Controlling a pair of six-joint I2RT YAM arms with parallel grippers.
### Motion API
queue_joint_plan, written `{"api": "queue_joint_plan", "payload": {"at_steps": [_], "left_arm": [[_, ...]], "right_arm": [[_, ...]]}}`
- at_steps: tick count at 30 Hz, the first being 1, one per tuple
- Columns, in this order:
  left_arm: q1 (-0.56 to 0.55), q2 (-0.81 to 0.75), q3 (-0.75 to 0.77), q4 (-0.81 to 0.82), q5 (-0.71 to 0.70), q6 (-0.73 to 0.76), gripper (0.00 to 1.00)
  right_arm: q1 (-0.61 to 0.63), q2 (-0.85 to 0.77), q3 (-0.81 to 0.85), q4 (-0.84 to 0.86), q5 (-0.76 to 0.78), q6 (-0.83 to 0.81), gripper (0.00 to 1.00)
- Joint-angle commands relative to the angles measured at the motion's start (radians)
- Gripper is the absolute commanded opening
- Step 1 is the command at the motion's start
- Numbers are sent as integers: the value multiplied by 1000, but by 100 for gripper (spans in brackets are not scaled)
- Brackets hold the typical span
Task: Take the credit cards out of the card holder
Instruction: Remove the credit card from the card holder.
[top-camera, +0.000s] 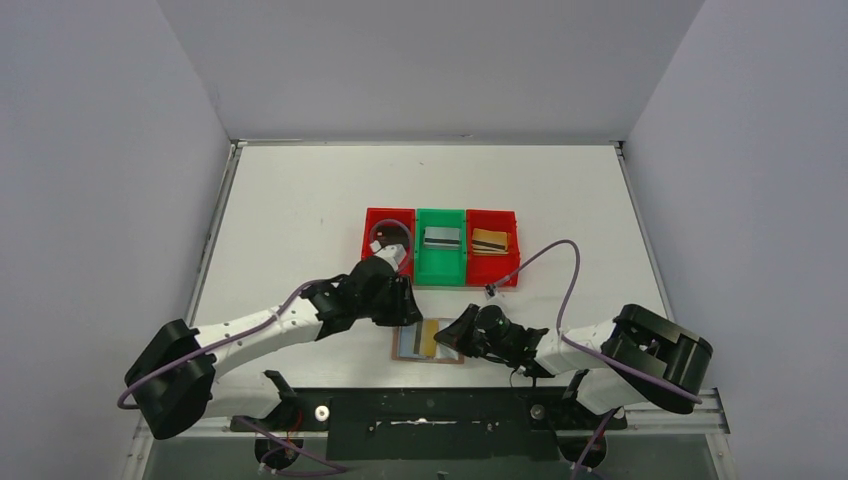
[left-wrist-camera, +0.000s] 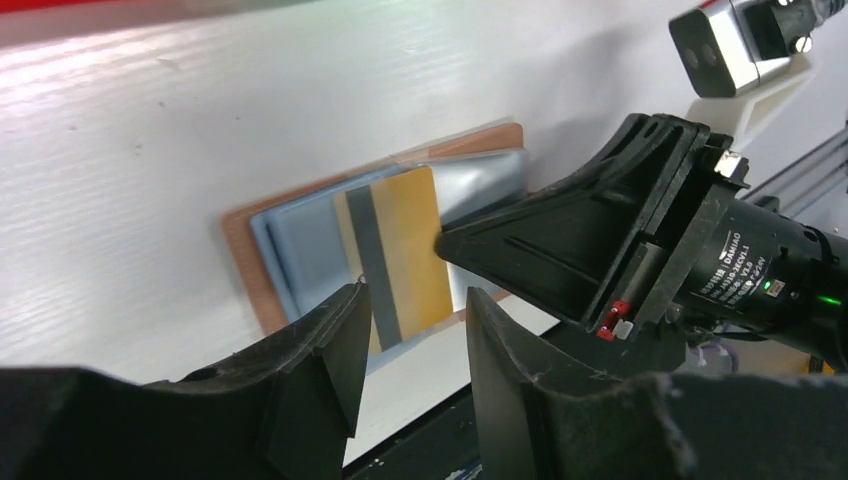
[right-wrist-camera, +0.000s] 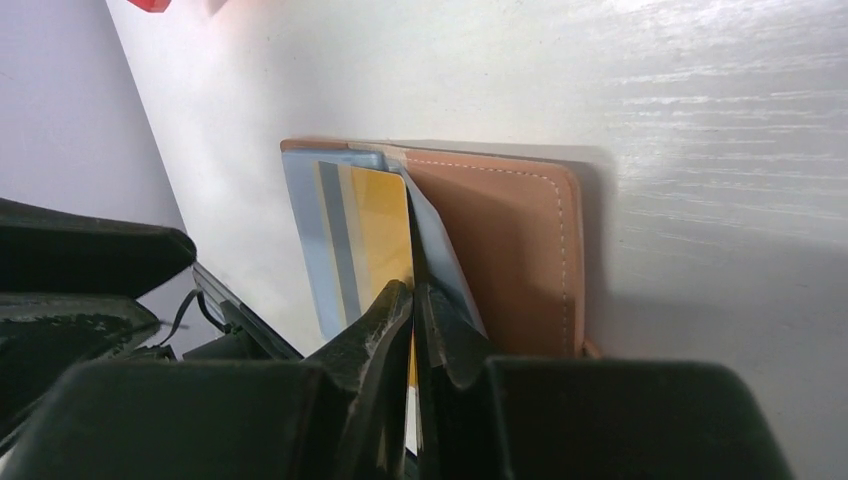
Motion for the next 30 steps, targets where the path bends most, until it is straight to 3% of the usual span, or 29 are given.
{"api": "queue_joint_plan", "payload": {"at_steps": [1,4,8,16,23,27,30], "left_arm": [[-5,45,-10,95,124,2,36],[-10,94,-72,154,173,-17,28],[-25,140,-113,139,120,-37,21],[-32,157,-155,115,60,-51,15],[-32,154,-153,102,53,-50,13],[-33,148,-151,98,53,-51,13],[-33,146,-151,100,54,-52,13]], "right_arm": [[-9,3,-11,16,28,15,7],[-9,0,-15,18,30,23,10],[-9,6,-21,35,33,33,16],[-7,10,-27,56,33,38,44],[34,41,-119,277,138,81,44],[-15,73,-91,215,17,71,29],[-15,111,-72,277,-16,23,29]]}}
